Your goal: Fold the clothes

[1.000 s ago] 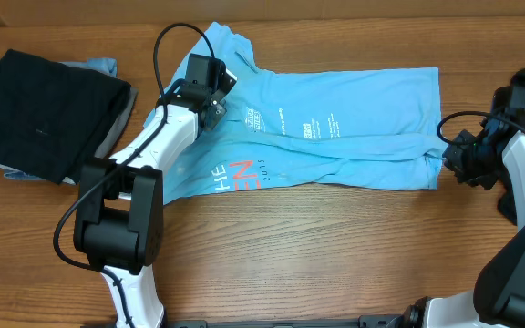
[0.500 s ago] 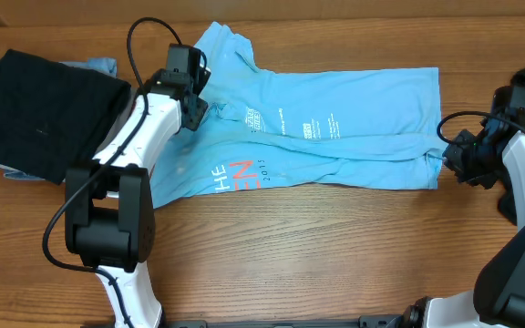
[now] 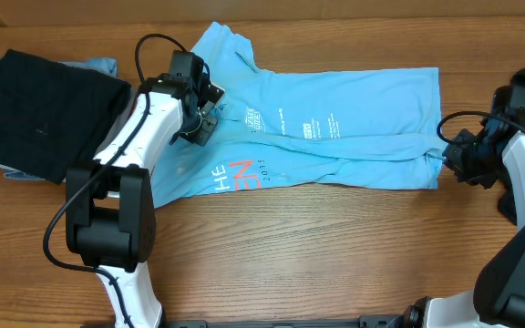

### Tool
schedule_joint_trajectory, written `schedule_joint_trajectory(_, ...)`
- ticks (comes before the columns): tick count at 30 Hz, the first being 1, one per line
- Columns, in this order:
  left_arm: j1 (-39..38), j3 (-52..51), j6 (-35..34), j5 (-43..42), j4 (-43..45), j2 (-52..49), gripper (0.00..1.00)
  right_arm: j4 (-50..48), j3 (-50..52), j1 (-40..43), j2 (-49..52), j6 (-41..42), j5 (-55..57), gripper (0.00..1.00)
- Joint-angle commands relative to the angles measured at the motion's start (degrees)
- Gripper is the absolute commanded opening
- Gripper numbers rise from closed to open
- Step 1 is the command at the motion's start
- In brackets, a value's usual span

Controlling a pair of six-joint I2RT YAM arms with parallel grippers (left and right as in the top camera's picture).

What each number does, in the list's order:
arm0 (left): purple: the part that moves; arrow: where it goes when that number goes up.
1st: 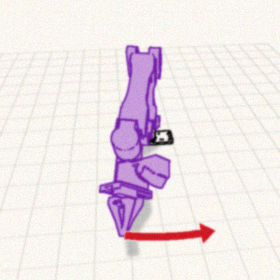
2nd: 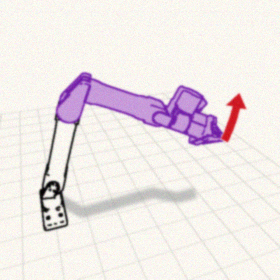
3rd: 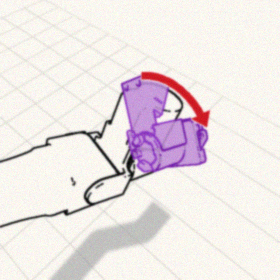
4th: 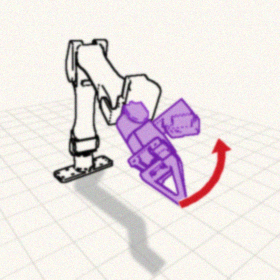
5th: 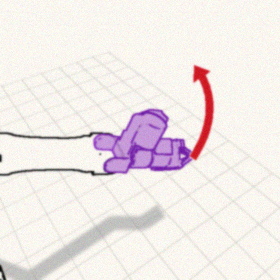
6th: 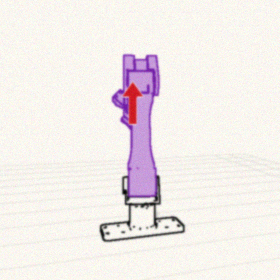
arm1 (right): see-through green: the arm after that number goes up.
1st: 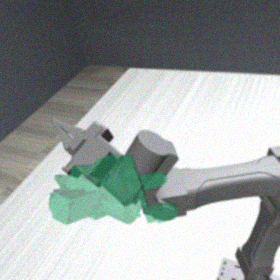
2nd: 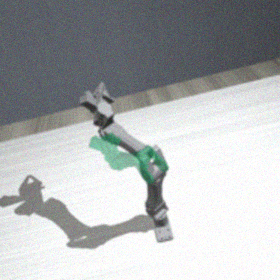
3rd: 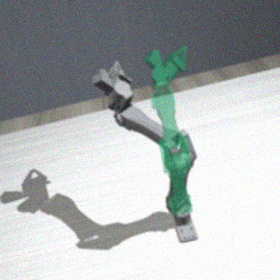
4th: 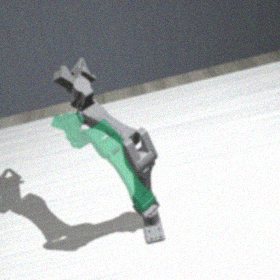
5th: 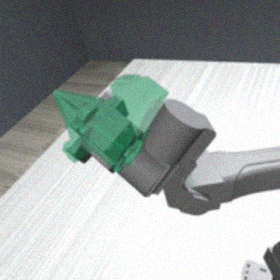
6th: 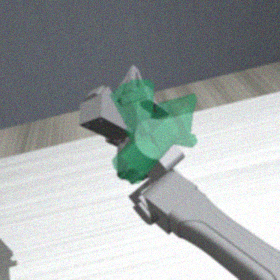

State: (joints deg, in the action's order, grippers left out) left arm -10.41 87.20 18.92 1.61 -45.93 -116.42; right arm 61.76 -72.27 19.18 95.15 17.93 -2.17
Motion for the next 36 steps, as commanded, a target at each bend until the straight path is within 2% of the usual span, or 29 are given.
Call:
schedule_joint_trajectory(1, -0.2, -1.0, -2.4, -2.1, 1.9, -0.5, 0.04, -0.1, -0.1, 0.1, 0.3, 0.0, -0.5, 0.25)
schedule_joint_trajectory(9, -0.2, -5.9, -4.4, -2.1, 10.1, -0.5, 0.04, 0.0, -0.1, 0.1, 0.3, 0.0, -0.5, 0.25)
schedule_joint_trajectory(21, -0.2, -9.9, -6.4, -1.6, 17.9, -0.5, 0.04, -0.2, -0.1, 0.1, 0.3, 0.0, -0.5, 0.25)
schedule_joint_trajectory(36, -0.2, -9.9, -7.6, -1.2, 21.9, -1.4, 0.06, -0.5, -0.1, 0.1, 0.3, 0.0, -0.5, 0.25)
